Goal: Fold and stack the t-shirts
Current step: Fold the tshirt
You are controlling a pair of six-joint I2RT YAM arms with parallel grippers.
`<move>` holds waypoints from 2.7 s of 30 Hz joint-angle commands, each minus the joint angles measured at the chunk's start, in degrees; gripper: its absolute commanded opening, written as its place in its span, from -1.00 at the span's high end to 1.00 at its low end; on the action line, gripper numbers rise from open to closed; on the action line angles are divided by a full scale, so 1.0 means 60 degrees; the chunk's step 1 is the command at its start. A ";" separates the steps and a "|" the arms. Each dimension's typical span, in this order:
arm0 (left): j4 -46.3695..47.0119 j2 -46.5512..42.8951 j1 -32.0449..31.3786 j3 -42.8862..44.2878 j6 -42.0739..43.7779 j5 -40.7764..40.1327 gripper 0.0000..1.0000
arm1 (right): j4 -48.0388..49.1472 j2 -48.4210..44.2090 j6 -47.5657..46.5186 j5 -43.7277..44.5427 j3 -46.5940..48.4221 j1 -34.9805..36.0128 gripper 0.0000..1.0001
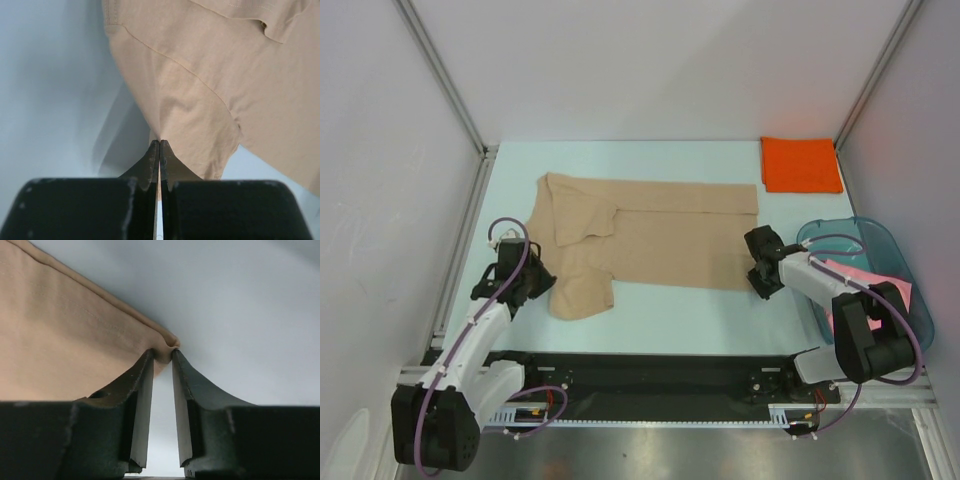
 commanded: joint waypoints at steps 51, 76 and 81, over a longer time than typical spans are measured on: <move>0.1830 0.6372 0.0326 0.7041 0.0848 -0.0151 0.99 | 0.1362 0.3943 -0.6931 -0.2446 0.5929 -0.2125 1.00; 0.1816 0.8379 0.0927 0.8798 0.0980 0.0889 0.99 | 0.1538 0.4910 -0.6946 -0.2667 0.6457 -0.2257 1.00; 0.1757 0.8526 0.0971 0.8946 0.0995 0.0744 0.99 | 0.1436 0.4925 -0.6932 -0.2419 0.6457 -0.2286 1.00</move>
